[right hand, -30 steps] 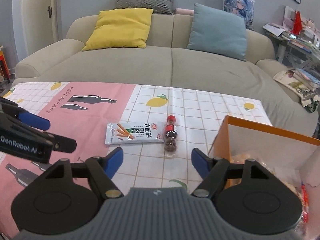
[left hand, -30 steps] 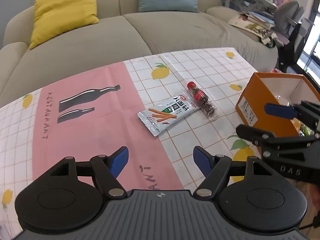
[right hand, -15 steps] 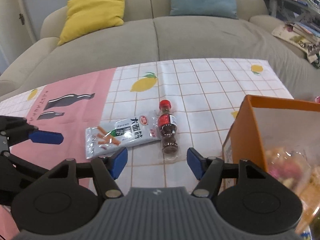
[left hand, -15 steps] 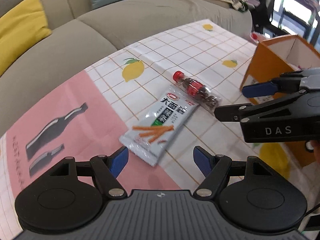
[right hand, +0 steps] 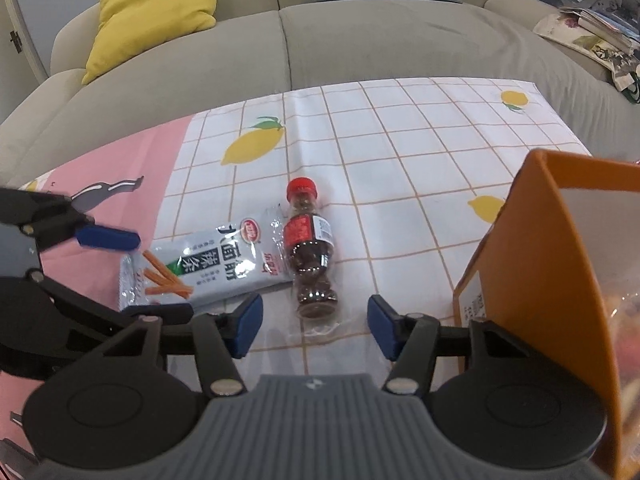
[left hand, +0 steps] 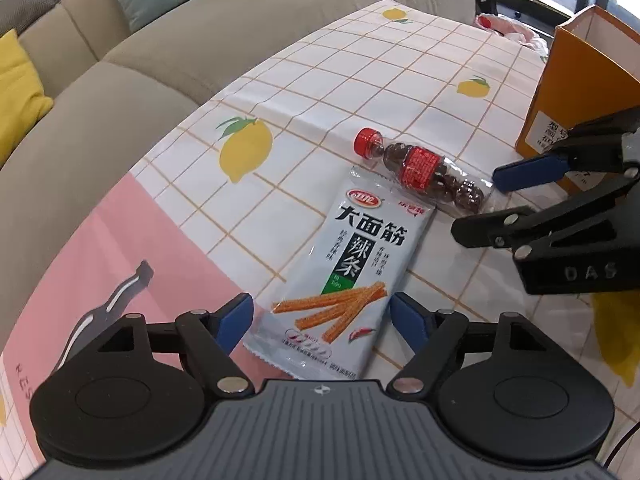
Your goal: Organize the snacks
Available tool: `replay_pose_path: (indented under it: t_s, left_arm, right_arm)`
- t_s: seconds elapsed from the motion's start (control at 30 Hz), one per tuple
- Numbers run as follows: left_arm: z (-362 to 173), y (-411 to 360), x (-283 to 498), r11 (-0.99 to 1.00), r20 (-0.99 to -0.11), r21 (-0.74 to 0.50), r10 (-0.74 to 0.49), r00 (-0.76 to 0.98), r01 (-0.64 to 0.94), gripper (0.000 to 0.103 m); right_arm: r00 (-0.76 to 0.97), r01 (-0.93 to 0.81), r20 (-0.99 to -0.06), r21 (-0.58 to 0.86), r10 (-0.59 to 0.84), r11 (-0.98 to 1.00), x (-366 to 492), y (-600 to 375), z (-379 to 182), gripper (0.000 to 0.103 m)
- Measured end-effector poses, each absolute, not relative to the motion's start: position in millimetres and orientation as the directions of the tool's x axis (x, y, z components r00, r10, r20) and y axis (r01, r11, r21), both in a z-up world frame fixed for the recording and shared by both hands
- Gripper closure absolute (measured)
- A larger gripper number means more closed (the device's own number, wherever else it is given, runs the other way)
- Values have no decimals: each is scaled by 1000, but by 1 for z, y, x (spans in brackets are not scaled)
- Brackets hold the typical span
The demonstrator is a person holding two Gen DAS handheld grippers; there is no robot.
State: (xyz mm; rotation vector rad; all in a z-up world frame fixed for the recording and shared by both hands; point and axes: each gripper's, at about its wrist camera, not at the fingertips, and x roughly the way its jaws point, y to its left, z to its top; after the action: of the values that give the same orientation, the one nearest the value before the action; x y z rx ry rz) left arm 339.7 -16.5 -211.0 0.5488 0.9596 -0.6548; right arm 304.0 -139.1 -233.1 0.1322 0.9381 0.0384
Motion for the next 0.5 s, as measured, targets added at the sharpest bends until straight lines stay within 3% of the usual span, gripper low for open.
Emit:
replay_pose_path:
  t_s: [0.07, 0.2, 0.5]
  left_arm:
    - [-212, -17, 343, 684, -876, 107, -280, 394, 722, 11]
    - [-213, -13, 349, 737, -885, 17, -304, 353, 675, 21]
    - [-207, 2, 304, 903, -934, -24, -174, 313, 429, 30]
  right_arm:
    - [594, 11, -798, 132, 100, 991, 305, -138, -236, 53]
    - [593, -7, -799, 113, 95, 994, 303, -136, -236, 76]
    - [548, -38, -825, 138, 136, 990, 275, -132, -232, 76]
